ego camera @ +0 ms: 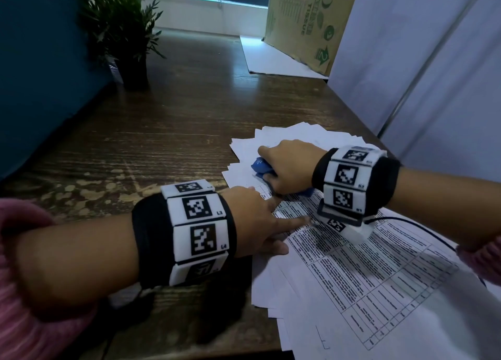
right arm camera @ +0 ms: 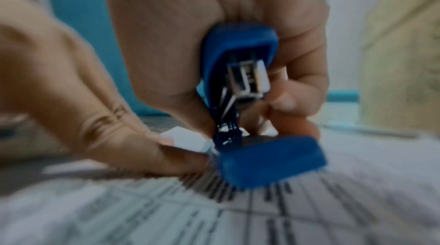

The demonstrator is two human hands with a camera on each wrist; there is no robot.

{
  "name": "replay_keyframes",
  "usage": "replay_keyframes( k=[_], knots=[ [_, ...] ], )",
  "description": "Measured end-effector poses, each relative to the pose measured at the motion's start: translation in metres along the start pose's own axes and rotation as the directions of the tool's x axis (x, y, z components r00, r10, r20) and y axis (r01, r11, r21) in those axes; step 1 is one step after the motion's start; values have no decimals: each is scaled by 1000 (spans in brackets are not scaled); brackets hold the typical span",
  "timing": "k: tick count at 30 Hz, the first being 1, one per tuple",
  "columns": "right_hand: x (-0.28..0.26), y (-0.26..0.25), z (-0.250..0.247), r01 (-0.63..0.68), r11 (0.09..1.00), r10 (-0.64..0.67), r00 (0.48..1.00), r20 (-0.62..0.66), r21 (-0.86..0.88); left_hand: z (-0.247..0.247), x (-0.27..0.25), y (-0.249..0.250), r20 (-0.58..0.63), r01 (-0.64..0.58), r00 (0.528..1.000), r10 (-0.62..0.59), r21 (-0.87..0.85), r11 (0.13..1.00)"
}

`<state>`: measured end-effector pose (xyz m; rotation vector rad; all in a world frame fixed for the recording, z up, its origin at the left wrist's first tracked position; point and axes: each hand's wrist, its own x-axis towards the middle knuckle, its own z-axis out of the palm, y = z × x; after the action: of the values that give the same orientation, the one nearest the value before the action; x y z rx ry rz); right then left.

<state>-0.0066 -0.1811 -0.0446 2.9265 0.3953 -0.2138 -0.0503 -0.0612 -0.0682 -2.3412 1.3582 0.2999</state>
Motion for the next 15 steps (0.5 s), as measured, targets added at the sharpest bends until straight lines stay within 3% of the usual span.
replay_keyframes(
  k=[4,15],
  knots=[
    [8,9,0,-15,985,-1,996,93,171,-2,-1,1,18,6,1000,-6,-11,1000],
    [16,20,-3,-109,928,39,979,199,355,-5,0,1,43,12,999,-11,-13,1000]
  ],
)
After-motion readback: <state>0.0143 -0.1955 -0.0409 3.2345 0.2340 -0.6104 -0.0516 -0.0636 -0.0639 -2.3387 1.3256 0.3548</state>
